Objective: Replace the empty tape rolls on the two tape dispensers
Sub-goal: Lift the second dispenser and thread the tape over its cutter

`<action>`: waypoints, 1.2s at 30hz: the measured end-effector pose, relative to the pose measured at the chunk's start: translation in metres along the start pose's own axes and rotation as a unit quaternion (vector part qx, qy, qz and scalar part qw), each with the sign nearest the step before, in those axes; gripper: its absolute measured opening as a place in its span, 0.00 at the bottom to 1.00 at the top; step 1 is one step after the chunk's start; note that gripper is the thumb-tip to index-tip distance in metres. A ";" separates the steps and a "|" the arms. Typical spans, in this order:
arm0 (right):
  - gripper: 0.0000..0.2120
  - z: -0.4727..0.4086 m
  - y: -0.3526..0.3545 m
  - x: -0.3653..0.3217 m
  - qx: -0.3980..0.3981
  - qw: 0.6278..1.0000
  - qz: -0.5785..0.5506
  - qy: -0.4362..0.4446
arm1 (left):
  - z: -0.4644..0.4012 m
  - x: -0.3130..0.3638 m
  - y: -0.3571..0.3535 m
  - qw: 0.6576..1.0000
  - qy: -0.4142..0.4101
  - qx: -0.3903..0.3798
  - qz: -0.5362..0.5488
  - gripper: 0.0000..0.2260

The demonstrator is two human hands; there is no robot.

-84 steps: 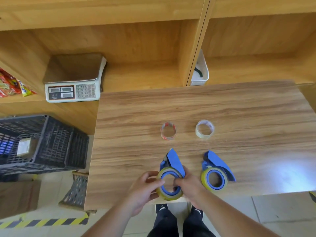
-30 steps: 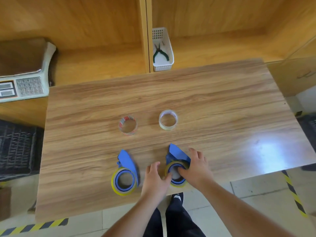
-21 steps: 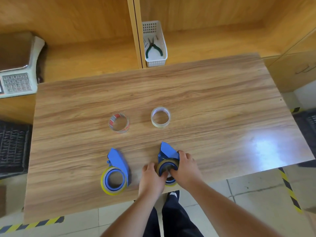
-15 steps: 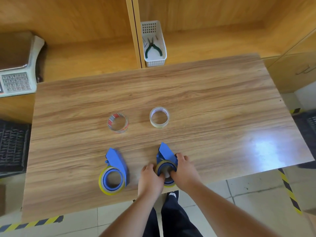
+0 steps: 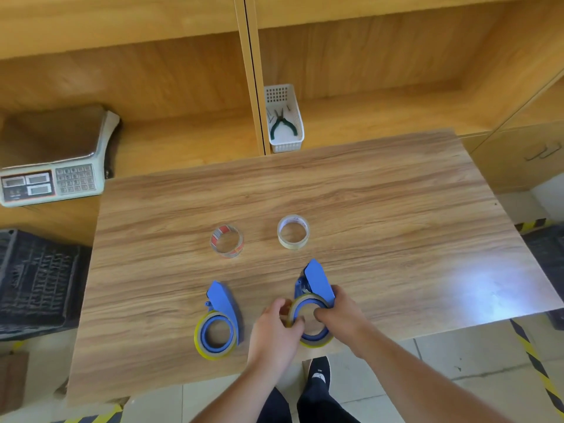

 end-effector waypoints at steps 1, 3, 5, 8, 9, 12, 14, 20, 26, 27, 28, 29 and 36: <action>0.20 0.004 0.003 -0.003 0.004 1.000 -0.017 0.004 | 0.004 0.006 0.005 1.000 -0.009 0.003 0.007 0.19; 0.19 0.012 0.011 -0.009 0.010 0.998 -0.052 0.016 | 0.013 0.019 0.014 0.999 -0.029 0.005 0.022 0.18; 0.18 0.023 0.020 -0.018 0.015 0.996 -0.085 0.037 | 0.023 0.032 0.024 0.998 -0.055 0.008 0.030 0.16; 0.16 0.042 0.030 -0.031 0.020 0.987 -0.141 0.068 | 0.039 0.050 0.035 0.995 -0.085 0.016 0.051 0.15; 0.15 0.048 0.033 -0.036 0.024 0.984 -0.162 0.076 | 0.045 0.056 0.038 0.993 -0.094 0.025 0.061 0.14; 0.09 0.060 0.040 -0.045 0.041 0.971 -0.221 0.086 | 0.063 0.071 0.043 0.986 -0.117 0.057 0.104 0.09; 0.07 0.068 0.044 -0.051 0.042 0.961 -0.257 0.094 | 0.076 0.081 0.044 0.981 -0.127 0.070 0.133 0.06; 0.10 0.099 0.053 -0.064 -0.043 0.939 -0.318 0.121 | 0.105 0.104 0.053 0.967 -0.222 0.065 0.107 0.10; 0.18 0.119 0.046 -0.063 -0.171 0.920 -0.318 0.151 | 0.113 0.142 0.086 0.936 -0.349 -0.034 0.016 0.09; 0.19 0.122 0.044 -0.064 -0.186 0.918 -0.312 0.159 | 0.113 0.147 0.088 0.933 -0.355 -0.062 -0.006 0.10; 0.20 0.127 0.042 -0.065 -0.199 0.916 -0.306 0.166 | 0.116 0.152 0.090 0.928 -0.362 -0.085 -0.026 0.11; 0.21 0.130 0.041 -0.065 -0.211 0.914 -0.300 0.172 | 0.119 0.156 0.091 0.923 -0.367 -0.106 -0.040 0.11; 0.28 0.142 0.031 -0.058 -0.244 0.922 -0.242 0.178 | 0.141 0.167 0.090 0.891 -0.417 -0.120 -0.137 0.03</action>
Point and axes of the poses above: each hand's wrist, its own z-axis away from the middle knuckle, its own y-axis out of the back of the hand, x = y × z, the point moved 7 cm from there along -z, towards the middle knuckle, and after that the axes turned 14 degrees about z, right-handed, at the moved point
